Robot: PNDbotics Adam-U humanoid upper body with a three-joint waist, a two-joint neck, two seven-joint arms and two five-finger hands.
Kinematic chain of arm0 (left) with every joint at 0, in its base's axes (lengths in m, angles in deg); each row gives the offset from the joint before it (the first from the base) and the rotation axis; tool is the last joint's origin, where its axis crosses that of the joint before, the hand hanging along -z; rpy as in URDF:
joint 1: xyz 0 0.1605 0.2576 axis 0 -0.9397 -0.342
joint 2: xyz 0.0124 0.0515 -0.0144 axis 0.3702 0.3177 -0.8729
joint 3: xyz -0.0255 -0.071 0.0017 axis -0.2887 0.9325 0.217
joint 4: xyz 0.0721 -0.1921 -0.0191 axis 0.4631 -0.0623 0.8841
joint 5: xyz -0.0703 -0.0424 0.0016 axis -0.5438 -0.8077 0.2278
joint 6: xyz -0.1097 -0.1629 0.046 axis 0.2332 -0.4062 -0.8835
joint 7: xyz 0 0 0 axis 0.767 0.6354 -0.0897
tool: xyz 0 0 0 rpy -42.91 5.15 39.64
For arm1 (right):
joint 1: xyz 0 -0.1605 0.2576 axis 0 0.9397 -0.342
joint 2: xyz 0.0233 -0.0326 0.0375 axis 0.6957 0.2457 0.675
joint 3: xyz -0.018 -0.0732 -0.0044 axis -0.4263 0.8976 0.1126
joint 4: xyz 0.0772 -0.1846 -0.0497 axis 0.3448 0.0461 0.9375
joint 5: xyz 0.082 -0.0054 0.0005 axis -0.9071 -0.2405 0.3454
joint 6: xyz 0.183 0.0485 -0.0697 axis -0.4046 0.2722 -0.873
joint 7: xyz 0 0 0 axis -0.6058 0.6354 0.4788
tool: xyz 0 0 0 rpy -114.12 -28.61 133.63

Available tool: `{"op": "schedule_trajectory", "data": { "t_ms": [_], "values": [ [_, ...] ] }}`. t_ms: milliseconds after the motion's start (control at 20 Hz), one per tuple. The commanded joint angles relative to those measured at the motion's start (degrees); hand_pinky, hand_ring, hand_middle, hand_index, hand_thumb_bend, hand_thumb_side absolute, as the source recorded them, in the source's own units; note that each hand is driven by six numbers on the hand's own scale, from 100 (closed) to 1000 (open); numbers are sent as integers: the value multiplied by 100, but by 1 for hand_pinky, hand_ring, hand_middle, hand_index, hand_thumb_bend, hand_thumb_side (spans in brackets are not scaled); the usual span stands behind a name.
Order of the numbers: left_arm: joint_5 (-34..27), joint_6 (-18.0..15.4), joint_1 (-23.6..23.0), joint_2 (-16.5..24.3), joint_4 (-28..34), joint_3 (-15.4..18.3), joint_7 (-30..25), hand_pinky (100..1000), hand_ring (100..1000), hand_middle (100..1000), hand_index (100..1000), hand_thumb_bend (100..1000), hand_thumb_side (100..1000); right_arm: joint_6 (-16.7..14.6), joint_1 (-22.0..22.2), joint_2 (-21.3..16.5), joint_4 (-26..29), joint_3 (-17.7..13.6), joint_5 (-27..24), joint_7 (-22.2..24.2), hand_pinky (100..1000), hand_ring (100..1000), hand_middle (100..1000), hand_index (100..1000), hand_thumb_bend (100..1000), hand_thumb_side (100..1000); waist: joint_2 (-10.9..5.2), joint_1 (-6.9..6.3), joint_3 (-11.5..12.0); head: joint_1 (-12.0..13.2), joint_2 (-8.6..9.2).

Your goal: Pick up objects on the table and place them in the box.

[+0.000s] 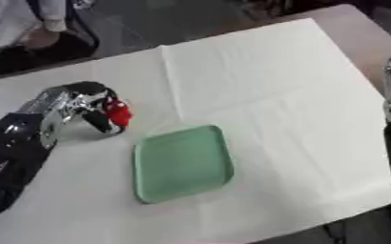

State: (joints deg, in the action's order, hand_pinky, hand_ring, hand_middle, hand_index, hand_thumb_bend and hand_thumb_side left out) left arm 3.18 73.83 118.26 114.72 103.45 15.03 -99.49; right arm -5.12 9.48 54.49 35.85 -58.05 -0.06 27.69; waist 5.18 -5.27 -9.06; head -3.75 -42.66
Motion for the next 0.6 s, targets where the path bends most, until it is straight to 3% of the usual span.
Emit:
{"op": "schedule_trajectory", "data": {
  "t_ms": [50,150,200,350,600],
  "values": [
    [56,130,130,230,205,15,302,100,100,350,546,100,716,-6,-70,-67,85,-15,-14,14,209,364,418,475,100,504,-82,28,20,-13,30],
    [125,142,124,260,335,-57,512,100,100,207,441,100,720,-9,-63,-76,85,-18,-11,12,209,364,418,475,100,504,-84,28,28,-10,22],
    [226,132,119,285,439,-107,592,100,100,180,419,100,713,-9,-59,-82,85,-20,-9,10,209,364,418,475,100,504,-86,29,35,-9,18],
    [619,180,73,360,848,-199,692,100,100,150,382,100,684,-14,-44,-104,85,-23,0,6,209,364,418,475,100,504,-91,29,61,20,9],
    [886,536,-52,448,1640,-263,490,100,100,128,369,100,660,-22,-23,-129,85,-30,15,0,210,364,418,475,100,504,-96,39,91,50,12]
  ]
}}
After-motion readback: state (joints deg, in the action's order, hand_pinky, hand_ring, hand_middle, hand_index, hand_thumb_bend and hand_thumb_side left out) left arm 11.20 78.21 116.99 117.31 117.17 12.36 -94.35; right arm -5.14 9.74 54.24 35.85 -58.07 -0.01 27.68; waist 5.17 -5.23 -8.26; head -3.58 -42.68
